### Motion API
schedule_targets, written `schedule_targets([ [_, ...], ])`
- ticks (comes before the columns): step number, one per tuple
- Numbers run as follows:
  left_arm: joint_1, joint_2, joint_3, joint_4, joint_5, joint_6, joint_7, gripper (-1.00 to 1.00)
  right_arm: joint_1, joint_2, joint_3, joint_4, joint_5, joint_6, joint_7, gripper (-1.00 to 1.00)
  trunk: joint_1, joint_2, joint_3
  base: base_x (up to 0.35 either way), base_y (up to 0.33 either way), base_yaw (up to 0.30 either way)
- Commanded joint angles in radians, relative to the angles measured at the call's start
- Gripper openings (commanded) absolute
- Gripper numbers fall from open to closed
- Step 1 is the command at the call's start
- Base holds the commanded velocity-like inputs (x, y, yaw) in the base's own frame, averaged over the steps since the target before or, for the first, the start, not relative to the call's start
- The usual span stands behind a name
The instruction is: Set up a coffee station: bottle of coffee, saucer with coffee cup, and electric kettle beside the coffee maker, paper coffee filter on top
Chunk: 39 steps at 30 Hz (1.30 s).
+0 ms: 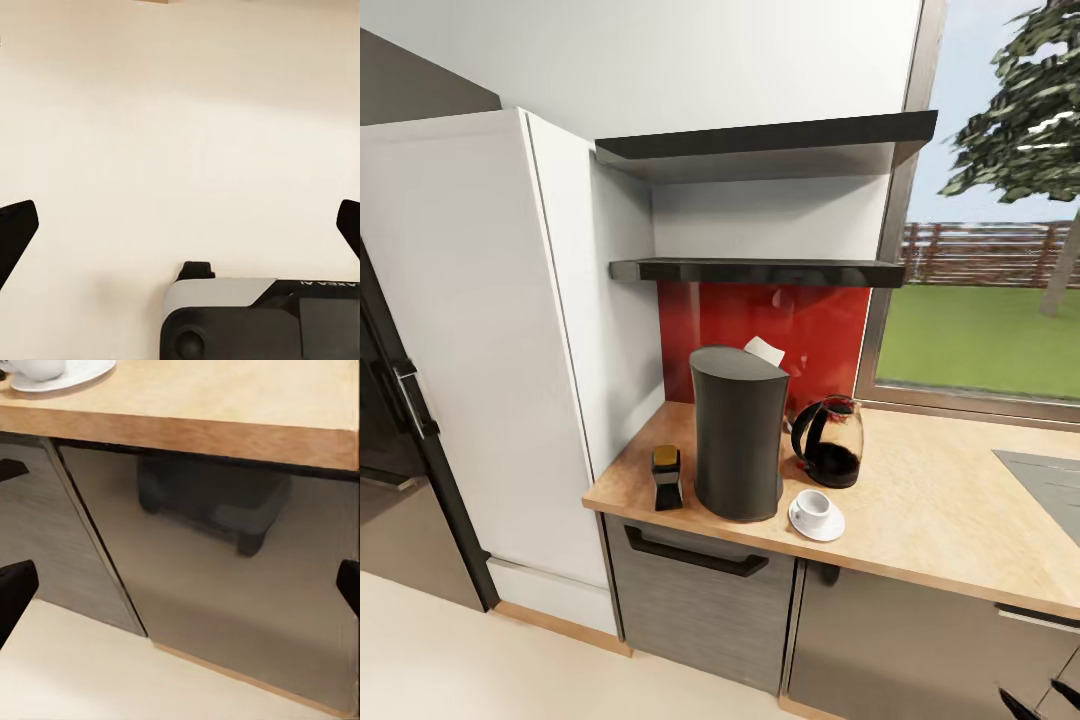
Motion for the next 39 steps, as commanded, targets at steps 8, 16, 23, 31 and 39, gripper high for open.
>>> schedule_targets([
  [8, -0.001, 0.024, -0.003, 0.004, 0.011, -0.005, 0.002, 1.00, 0.022, -0.008, -0.122, 0.070, 0.006, -0.237, -0.042, 1.00, 0.000, -0.001, 0.000, 0.000, 0.000, 0.000],
  [16, -0.001, 0.033, -0.003, 0.004, 0.011, -0.005, 0.002, 1.00, 0.113, -0.004, -0.129, 0.182, 0.025, -0.335, -0.142, 1.00, 0.000, -0.001, 0.000, 0.000, 0.000, 0.000],
  [23, -0.001, 0.034, -0.003, 0.007, 0.009, -0.004, 0.002, 1.00, 0.159, 0.004, -0.129, 0.343, 0.136, -0.384, -0.289, 1.00, 0.000, -0.001, 0.000, 0.000, 0.000, 0.000],
  [31, -0.001, 0.053, -0.004, 0.014, 0.012, -0.004, 0.002, 1.00, 0.173, 0.004, -0.131, 0.522, 0.228, -0.382, -0.513, 1.00, 0.000, -0.001, 0.000, 0.000, 0.000, 0.000],
  [39, 0.003, 0.088, -0.004, 0.024, 0.013, 0.002, 0.002, 1.00, 0.177, 0.007, -0.129, 0.596, 0.234, -0.381, -0.577, 1.00, 0.000, -0.001, 0.000, 0.000, 0.000, 0.000],
])
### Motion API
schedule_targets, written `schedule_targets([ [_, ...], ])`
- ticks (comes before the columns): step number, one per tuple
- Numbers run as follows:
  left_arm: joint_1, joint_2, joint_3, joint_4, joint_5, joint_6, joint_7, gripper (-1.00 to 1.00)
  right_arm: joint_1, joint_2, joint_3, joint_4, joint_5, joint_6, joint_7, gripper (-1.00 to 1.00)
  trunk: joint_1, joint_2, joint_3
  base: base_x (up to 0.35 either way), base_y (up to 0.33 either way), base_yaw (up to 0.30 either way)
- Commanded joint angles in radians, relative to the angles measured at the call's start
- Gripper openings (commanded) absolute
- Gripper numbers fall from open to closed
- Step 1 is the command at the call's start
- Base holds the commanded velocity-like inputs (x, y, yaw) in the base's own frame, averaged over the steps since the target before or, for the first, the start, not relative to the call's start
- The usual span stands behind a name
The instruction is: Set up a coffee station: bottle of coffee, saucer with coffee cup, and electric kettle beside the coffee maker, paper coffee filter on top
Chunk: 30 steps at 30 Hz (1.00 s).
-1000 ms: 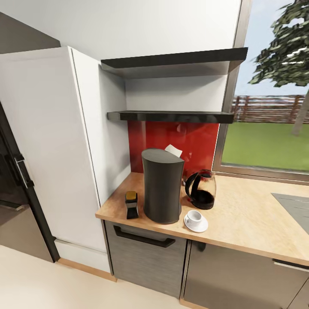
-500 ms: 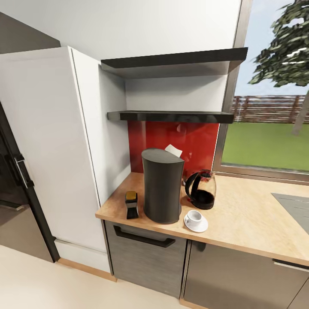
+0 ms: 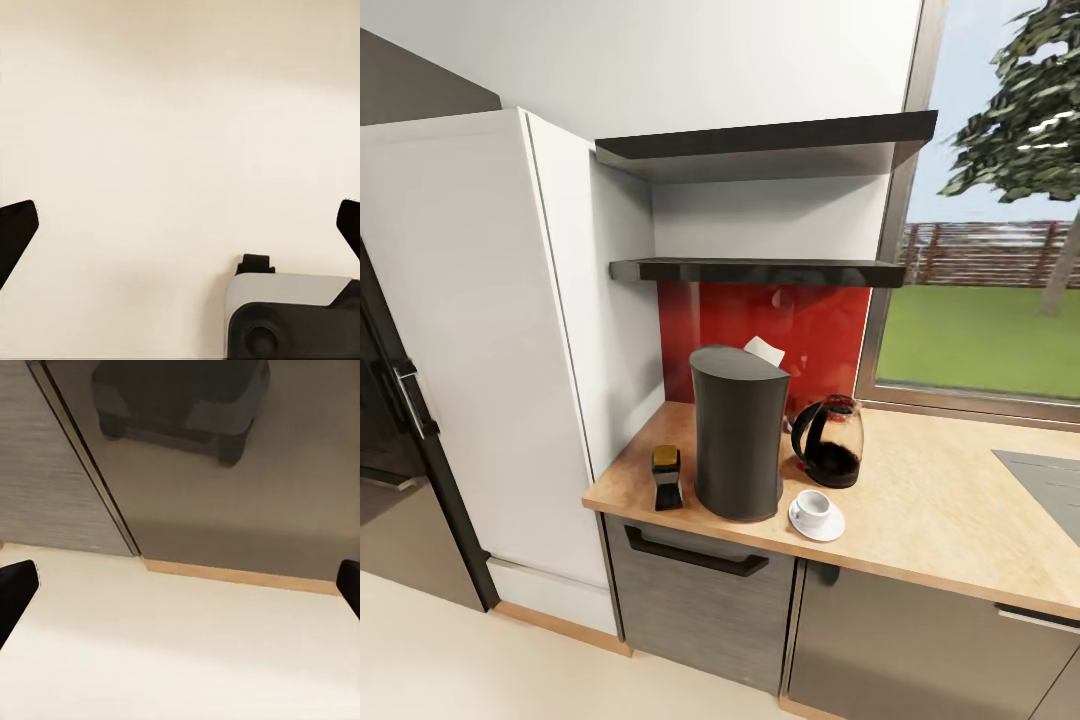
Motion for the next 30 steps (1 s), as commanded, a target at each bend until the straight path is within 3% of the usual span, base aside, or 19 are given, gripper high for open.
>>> schedule_targets([
  [1, 0.000, -0.001, -0.007, 0.006, 0.006, -0.004, -0.001, 1.00, -0.002, 0.000, -0.008, 0.016, 0.005, -0.002, 0.006, 1.00, 0.000, -0.001, 0.000, 0.000, 0.000, 0.000],
  [17, 0.007, -0.002, -0.006, 0.007, 0.006, -0.003, -0.002, 1.00, -0.001, 0.002, -0.007, 0.052, 0.005, -0.001, 0.004, 1.00, 0.000, -0.001, 0.000, 0.000, 0.000, 0.000],
  [30, 0.007, -0.002, -0.005, 0.006, 0.006, -0.003, -0.002, 1.00, -0.001, 0.002, -0.006, 0.178, 0.005, -0.001, -0.006, 1.00, 0.000, -0.001, 0.000, 0.000, 0.000, 0.000],
])
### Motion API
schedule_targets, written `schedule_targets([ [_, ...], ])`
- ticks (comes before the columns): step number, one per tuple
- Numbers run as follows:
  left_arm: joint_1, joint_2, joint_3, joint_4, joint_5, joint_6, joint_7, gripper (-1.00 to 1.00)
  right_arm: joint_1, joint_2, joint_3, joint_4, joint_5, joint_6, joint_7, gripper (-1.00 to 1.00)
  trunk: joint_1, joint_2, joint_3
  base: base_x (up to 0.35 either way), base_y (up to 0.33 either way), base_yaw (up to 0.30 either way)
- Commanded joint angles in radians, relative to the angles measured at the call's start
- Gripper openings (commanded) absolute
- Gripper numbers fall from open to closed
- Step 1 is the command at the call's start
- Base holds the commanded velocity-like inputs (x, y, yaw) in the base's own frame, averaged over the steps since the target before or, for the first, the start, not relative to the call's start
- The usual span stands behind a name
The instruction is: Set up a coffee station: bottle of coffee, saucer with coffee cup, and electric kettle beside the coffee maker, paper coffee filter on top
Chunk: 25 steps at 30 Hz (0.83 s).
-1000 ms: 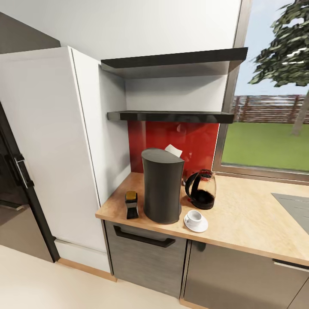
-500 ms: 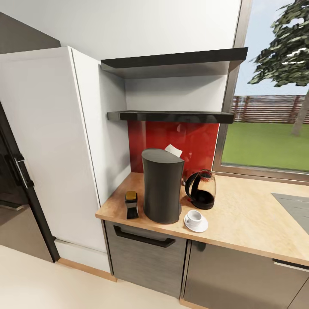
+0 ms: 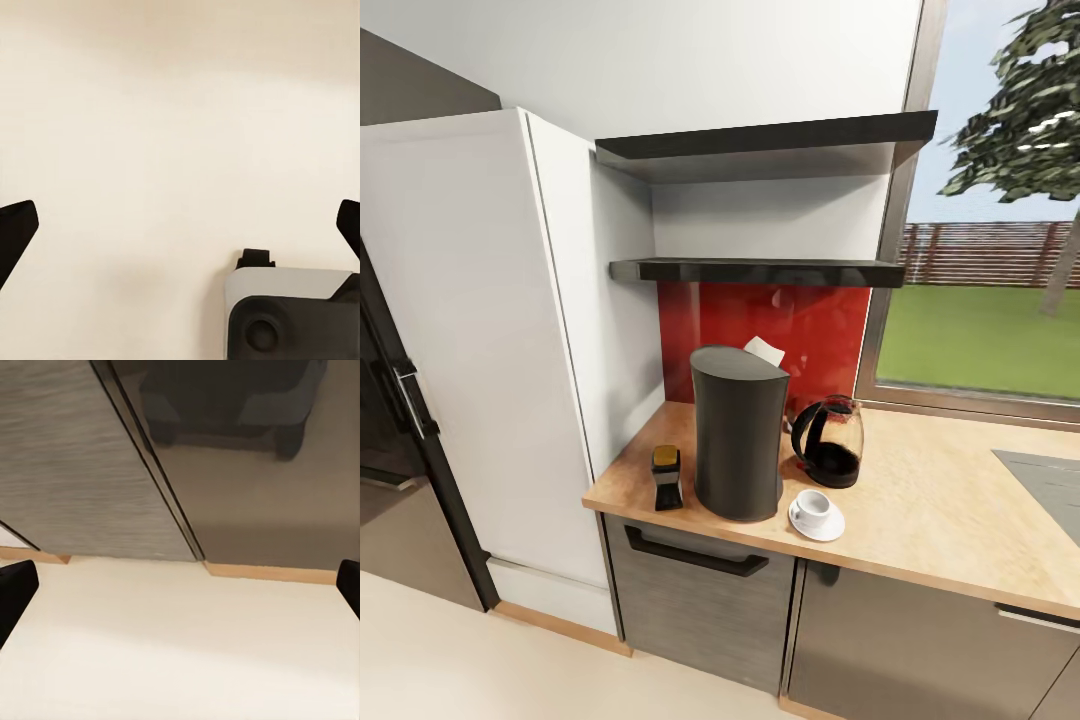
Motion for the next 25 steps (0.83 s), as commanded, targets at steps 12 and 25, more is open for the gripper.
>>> schedule_targets([
  [12, 0.000, -0.001, -0.007, 0.003, 0.006, -0.004, 0.000, 1.00, -0.001, 0.087, -0.007, 0.227, 0.005, -0.002, -0.010, 1.00, 0.000, -0.001, 0.000, 0.000, 0.000, 0.000],
  [25, -0.001, -0.001, -0.007, 0.003, 0.006, -0.004, 0.000, 1.00, -0.001, 0.121, -0.006, 0.230, 0.006, -0.002, -0.011, 1.00, 0.000, -0.001, 0.000, 0.000, 0.000, 0.000],
])
